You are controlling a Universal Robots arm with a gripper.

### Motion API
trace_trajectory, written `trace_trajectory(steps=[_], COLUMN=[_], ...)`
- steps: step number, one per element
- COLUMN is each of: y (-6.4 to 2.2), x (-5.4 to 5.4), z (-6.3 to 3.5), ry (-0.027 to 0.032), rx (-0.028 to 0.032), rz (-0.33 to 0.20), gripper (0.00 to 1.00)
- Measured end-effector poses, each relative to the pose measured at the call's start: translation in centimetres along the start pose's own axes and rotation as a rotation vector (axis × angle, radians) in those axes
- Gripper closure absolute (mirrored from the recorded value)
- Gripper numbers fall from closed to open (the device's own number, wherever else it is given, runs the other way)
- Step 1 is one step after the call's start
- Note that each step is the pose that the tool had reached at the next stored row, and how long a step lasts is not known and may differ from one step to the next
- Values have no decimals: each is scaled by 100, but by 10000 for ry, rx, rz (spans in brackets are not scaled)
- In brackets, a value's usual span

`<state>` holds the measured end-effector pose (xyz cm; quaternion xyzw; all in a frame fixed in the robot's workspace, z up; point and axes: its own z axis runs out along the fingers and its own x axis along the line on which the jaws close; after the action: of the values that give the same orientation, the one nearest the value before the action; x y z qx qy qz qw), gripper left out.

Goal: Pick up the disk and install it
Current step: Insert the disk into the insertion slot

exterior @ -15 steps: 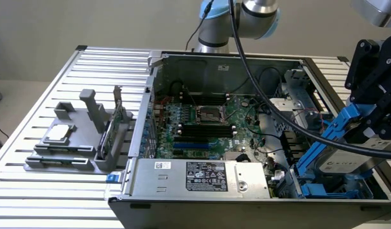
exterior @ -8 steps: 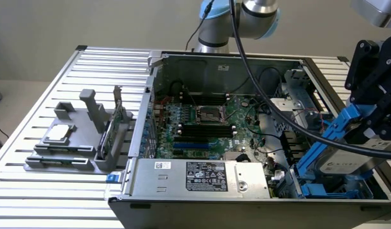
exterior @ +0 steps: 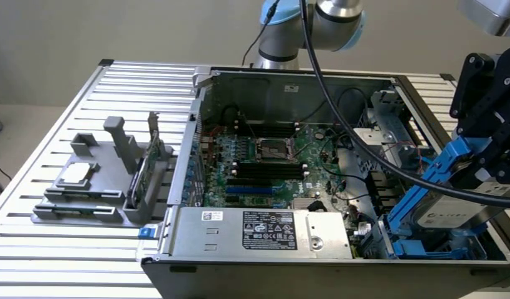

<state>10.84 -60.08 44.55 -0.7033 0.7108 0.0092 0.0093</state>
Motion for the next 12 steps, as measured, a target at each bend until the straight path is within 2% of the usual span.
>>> trace_trajectory(steps=[12], y=[0], x=[1], z=[36], ry=[5], rx=[-4], rz=[-168], gripper=[67])
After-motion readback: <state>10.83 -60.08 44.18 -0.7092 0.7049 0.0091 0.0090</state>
